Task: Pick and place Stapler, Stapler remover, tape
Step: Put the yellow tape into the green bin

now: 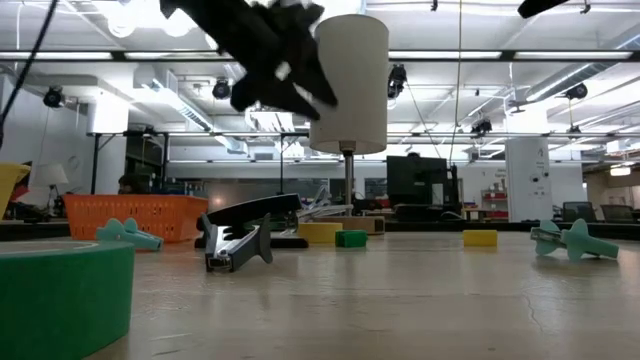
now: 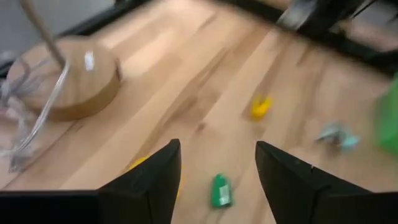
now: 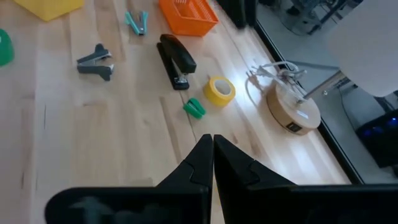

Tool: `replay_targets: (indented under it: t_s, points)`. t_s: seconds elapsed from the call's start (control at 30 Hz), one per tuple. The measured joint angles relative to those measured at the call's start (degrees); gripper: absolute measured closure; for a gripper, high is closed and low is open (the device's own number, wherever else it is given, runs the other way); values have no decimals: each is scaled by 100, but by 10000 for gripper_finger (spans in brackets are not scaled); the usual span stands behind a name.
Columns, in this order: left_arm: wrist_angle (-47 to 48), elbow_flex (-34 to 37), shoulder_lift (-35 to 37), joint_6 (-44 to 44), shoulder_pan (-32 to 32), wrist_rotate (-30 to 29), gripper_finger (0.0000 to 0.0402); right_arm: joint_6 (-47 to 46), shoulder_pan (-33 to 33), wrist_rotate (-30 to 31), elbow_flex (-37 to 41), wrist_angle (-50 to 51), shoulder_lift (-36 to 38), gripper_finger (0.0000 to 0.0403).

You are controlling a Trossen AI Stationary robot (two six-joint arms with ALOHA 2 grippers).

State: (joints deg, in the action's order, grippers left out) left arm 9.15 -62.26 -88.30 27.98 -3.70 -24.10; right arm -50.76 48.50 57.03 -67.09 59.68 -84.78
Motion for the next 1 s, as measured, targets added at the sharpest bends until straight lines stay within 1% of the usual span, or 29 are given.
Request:
replay_targets:
  t_s: [0.07,0.13,0.2,0.3,0.43,0.53,0.7,0.87,1.0]
  points:
    - [224,-250,-244,-46,191,228,195,2,2,11,48,-11,146,394]
    - [382,-513,-532,31,387,610,195,-2,1,12,105,-11,283,394]
    - [639,-751,-889,17,530,804,195,-5,3,13,202,-47,415,394]
    - [1154,-1182,-1373,-143,655,821,195,-47,2,13,388,-177,579,394]
    - [1964,-1787,-1848,-108,723,812,195,-97,3,7,682,-374,765,394]
    - [2125,-2029,-2180,-105,719,822,195,-224,0,-5,822,-379,883,394]
    - [2403,-2303,-2510,-38,763,815,195,-280,3,-6,956,-535,1079,394]
    - [2540,-2304,-2630,209,786,802,195,-275,40,-8,957,-592,1120,394]
    - [2620,-2175,-2641,245,805,789,195,-229,40,-6,957,-609,1077,394]
